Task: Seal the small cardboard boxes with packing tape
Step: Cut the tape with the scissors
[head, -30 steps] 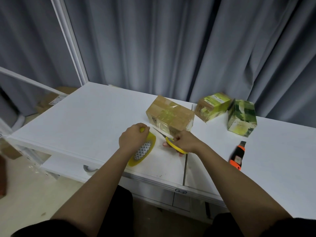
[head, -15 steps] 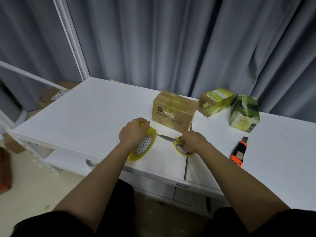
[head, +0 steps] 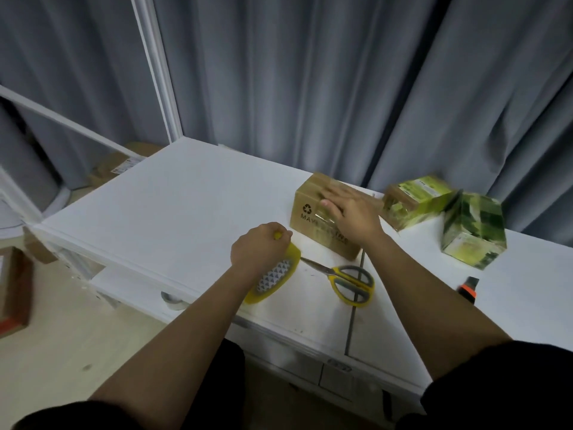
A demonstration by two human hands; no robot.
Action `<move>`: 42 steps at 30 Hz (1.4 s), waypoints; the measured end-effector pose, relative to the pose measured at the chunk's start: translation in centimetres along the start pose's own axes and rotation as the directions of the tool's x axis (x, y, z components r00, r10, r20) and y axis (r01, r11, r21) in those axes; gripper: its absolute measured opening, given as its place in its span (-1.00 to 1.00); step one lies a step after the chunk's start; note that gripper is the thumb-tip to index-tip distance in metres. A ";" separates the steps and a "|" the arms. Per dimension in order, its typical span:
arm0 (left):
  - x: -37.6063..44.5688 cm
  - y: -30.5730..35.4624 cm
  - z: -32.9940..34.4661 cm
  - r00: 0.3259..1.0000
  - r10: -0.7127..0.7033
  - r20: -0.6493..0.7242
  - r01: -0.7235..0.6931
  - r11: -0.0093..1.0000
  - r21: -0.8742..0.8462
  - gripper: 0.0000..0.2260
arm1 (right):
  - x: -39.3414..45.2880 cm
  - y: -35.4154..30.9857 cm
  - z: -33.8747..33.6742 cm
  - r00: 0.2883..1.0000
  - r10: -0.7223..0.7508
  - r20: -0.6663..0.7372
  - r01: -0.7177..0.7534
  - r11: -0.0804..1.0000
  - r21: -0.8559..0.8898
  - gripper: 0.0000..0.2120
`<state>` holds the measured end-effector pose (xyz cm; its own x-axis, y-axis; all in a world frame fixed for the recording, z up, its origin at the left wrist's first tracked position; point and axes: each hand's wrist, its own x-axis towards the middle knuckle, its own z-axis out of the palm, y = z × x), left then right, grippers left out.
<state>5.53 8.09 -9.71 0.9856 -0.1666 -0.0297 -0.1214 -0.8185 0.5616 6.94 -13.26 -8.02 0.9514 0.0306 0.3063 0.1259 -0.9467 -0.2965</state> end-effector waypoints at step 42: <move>-2.4 -2.2 -1.1 0.996 0.090 -0.001 -0.088 0.970 -0.225 -0.71 | -6.5 -8.9 3.3 0.872 0.416 0.257 -0.452 0.484 0.749 -0.87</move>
<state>3.59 10.87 -9.99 0.9708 -0.2390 0.0218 -0.1779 -0.6558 0.7337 0.56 -3.95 -10.33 0.9544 -0.2852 -0.0885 -0.1582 -0.2318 -0.9598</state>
